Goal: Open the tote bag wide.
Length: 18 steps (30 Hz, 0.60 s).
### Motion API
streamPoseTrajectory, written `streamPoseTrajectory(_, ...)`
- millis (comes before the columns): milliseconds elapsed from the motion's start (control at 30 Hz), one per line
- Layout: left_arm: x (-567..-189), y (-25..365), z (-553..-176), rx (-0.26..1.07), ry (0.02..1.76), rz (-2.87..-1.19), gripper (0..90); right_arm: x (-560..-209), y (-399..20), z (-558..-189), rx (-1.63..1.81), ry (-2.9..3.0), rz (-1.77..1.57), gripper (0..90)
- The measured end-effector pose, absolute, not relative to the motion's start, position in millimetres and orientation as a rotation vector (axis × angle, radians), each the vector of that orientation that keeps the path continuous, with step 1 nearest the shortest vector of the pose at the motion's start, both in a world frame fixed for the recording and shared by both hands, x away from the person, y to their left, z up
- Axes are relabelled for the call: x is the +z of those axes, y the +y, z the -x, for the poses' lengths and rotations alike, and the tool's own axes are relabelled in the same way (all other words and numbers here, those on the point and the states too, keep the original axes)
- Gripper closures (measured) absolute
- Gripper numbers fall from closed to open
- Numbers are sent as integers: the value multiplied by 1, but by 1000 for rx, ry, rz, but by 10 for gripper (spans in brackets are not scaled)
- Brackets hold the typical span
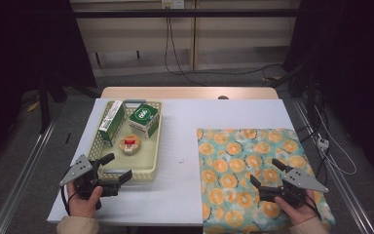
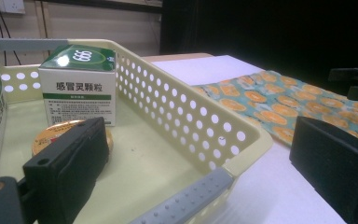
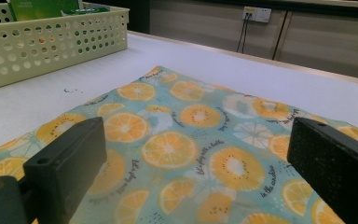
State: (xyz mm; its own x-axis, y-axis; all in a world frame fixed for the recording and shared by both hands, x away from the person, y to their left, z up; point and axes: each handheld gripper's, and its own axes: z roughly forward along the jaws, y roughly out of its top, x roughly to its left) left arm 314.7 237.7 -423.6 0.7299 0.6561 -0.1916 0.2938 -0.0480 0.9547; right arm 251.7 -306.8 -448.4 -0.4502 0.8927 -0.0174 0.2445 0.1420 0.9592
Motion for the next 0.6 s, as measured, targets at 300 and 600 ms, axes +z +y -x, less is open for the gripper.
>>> streamPoseTrajectory(300, -424, 238, -314, 347, 776, -1637, 42, -448, -307, -255, 1324, 1816, -1100, 42)
streamPoseTrajectory(600, -423, 237, -314, 345, 768, -1628, 42, -434, -303, -269, 1277, 1863, -1168, 67)
